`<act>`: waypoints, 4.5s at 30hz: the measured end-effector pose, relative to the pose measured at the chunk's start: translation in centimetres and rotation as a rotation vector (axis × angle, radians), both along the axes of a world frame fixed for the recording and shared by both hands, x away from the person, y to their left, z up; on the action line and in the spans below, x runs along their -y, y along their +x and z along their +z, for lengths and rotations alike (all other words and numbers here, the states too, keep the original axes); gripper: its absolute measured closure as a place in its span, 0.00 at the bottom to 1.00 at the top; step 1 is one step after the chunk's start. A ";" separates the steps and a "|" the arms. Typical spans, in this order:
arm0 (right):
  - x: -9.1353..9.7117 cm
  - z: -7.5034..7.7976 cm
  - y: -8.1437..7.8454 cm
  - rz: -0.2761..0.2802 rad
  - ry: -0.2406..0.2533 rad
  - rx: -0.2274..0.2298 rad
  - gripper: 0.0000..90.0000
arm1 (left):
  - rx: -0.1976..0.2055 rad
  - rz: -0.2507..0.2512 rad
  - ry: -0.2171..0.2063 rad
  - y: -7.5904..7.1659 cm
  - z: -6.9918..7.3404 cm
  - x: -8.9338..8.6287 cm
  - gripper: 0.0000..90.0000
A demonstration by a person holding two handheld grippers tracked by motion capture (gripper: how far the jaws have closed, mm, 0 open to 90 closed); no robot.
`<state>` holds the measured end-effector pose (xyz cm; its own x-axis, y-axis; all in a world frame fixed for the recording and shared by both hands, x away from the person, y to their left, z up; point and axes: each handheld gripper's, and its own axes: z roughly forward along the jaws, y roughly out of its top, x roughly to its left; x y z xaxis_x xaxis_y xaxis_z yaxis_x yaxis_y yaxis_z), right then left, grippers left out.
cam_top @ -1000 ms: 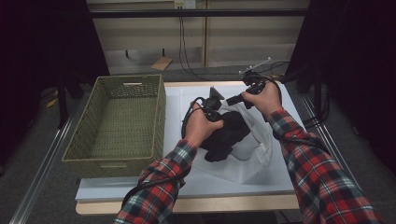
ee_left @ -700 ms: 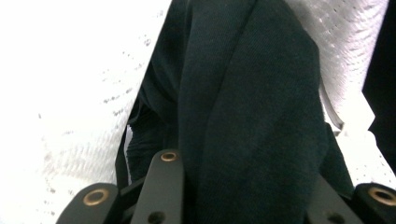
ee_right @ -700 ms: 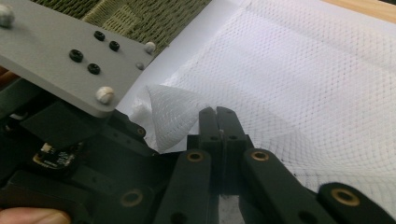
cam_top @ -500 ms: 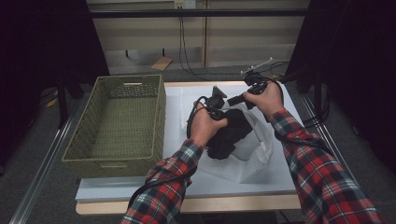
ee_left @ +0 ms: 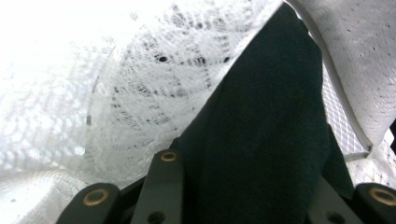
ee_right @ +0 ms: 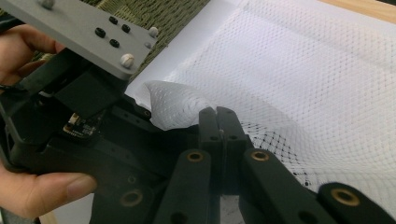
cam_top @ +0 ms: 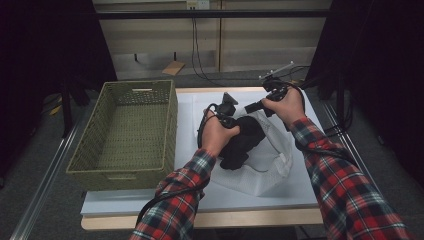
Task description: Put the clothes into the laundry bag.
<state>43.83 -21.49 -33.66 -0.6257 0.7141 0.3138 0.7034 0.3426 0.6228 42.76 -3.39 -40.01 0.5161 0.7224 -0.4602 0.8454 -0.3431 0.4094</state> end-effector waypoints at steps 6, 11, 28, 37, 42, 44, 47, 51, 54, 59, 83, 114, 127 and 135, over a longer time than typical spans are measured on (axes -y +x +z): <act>-0.1 0.1 -0.2 -0.003 -0.006 -0.007 1.00 | -0.004 -0.021 0.009 0.0 0.1 0.0 0.83; -0.2 0.0 -0.2 -0.001 -0.004 0.000 1.00 | 0.012 -0.046 0.006 -0.5 0.6 0.6 0.83; -0.2 0.1 -0.4 -0.004 -0.012 -0.010 1.00 | 0.038 0.016 -0.022 0.2 -0.2 1.3 0.82; -0.2 -0.1 -0.4 -0.002 -0.012 -0.014 1.00 | 0.077 -0.030 -0.021 0.1 -0.6 1.4 0.65; -0.1 -0.4 -0.4 -0.001 -0.021 -0.020 1.00 | 0.101 -0.082 -0.016 0.2 -0.8 0.8 0.48; -0.1 -0.4 -0.4 0.003 -0.019 -0.019 1.00 | 0.103 -0.051 -0.036 0.1 -0.8 0.9 0.38; -0.2 -0.5 -0.5 0.002 -0.022 -0.025 1.00 | 0.095 -0.104 -0.009 -0.1 -0.6 0.4 0.33; -0.1 -0.7 -0.5 0.002 -0.029 -0.021 1.00 | 0.107 -0.138 0.005 -0.5 -0.4 0.0 0.23; -0.1 -0.8 -0.6 -0.005 -0.032 -0.027 1.00 | 0.105 -0.150 0.010 -1.1 -0.4 -0.1 0.20; -0.2 -0.9 -0.6 0.002 -0.033 -0.021 1.00 | 0.120 -0.167 0.026 -1.8 -0.5 -0.4 0.15; -0.3 -1.4 -0.9 -0.005 -0.036 -0.033 1.00 | 0.108 -0.215 -0.006 -3.5 -3.7 -0.1 0.13; 0.2 -1.6 -0.9 -0.010 -0.035 -0.038 1.00 | 0.131 -0.220 0.015 -4.4 -4.4 1.4 0.16; 0.1 -1.6 -0.8 -0.012 -0.038 -0.038 1.00 | 0.010 -0.197 0.055 -4.3 -4.2 0.9 0.84; 0.7 -1.6 -0.9 -0.022 -0.031 -0.038 1.00 | 0.063 -0.151 0.045 -3.9 -2.7 0.3 0.87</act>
<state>42.93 -22.15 -35.22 -0.5983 0.7370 0.3145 0.7335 0.3457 0.5852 38.91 -3.69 -42.68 0.6472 0.6536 -0.3924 0.7559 -0.4835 0.4414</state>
